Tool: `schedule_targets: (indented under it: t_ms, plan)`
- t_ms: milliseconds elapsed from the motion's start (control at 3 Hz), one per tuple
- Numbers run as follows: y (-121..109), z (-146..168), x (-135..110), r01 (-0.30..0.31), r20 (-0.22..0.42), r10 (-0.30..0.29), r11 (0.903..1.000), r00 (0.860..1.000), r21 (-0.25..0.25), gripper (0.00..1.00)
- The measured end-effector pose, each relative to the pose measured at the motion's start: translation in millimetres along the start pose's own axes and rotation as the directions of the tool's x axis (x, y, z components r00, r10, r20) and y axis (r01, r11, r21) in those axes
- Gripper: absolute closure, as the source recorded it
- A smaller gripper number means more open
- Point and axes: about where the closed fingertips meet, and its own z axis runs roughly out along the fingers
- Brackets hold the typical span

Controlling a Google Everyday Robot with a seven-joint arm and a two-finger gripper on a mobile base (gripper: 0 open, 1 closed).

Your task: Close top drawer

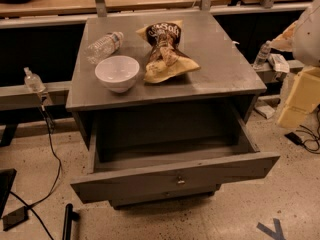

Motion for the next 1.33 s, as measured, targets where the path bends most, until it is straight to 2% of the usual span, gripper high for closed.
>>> schedule_targets:
  t_ms: [333,667,1000,1333]
  plan:
    - [0,0,0,0.000,0.000,0.000,1.0000,1.000,0.000,0.00]
    - [-3,13,6,-0.006,0.033,0.007,0.9989,0.999,-0.046,0.00]
    - [11,49,6,0.017,0.127,-0.002,0.9934,0.992,-0.114,0.00]
    - [43,130,4,0.017,0.263,0.036,0.9800,0.964,-0.198,0.00]
